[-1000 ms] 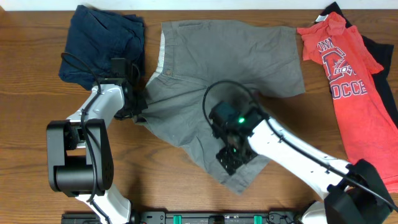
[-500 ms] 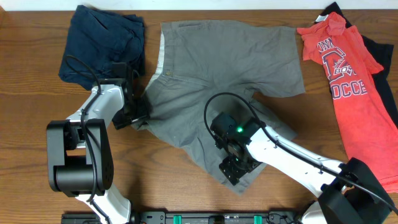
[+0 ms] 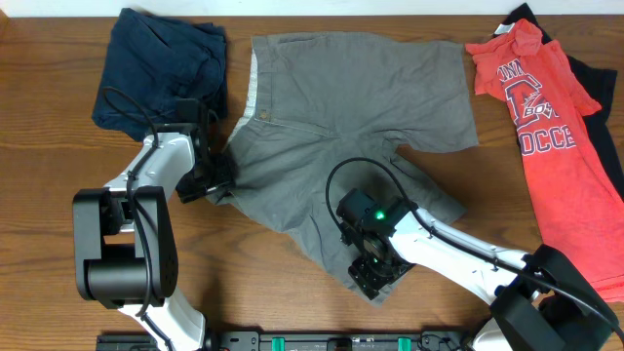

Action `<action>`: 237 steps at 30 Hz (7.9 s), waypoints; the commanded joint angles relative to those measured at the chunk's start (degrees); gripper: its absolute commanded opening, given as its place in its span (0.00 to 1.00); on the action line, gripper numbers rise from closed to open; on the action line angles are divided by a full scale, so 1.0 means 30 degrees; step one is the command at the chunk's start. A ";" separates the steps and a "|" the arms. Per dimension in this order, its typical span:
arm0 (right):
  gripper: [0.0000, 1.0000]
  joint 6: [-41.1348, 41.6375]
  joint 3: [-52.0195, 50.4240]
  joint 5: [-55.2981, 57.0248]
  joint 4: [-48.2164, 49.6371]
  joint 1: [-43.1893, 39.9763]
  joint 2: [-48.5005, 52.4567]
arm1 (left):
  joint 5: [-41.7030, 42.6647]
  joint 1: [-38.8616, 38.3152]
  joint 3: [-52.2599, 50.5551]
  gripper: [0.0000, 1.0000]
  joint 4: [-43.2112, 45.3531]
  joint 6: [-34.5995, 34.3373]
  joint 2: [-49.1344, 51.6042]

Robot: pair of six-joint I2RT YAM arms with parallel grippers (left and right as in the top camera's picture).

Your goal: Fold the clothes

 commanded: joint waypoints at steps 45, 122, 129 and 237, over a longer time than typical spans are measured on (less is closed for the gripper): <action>0.01 0.2936 0.6972 0.1311 -0.4051 -0.5989 -0.0940 | 0.0058 0.0044 0.0612 0.06 -0.2484 0.0270 -0.6244; 0.01 -0.4510 1.4695 0.2120 0.2681 -1.4936 0.4058 | -0.3060 -0.2776 0.1399 0.06 0.5027 -0.0160 -0.5297; 0.01 -0.4503 1.4695 0.2120 0.5821 -1.4950 0.6251 | -0.3060 -0.2776 0.1399 0.06 0.9085 -0.0160 -0.3126; 0.01 -0.1253 0.9544 -0.3016 0.7235 -1.2743 0.9056 | 0.5821 -0.2208 0.6054 0.06 -0.2885 0.9231 -0.7614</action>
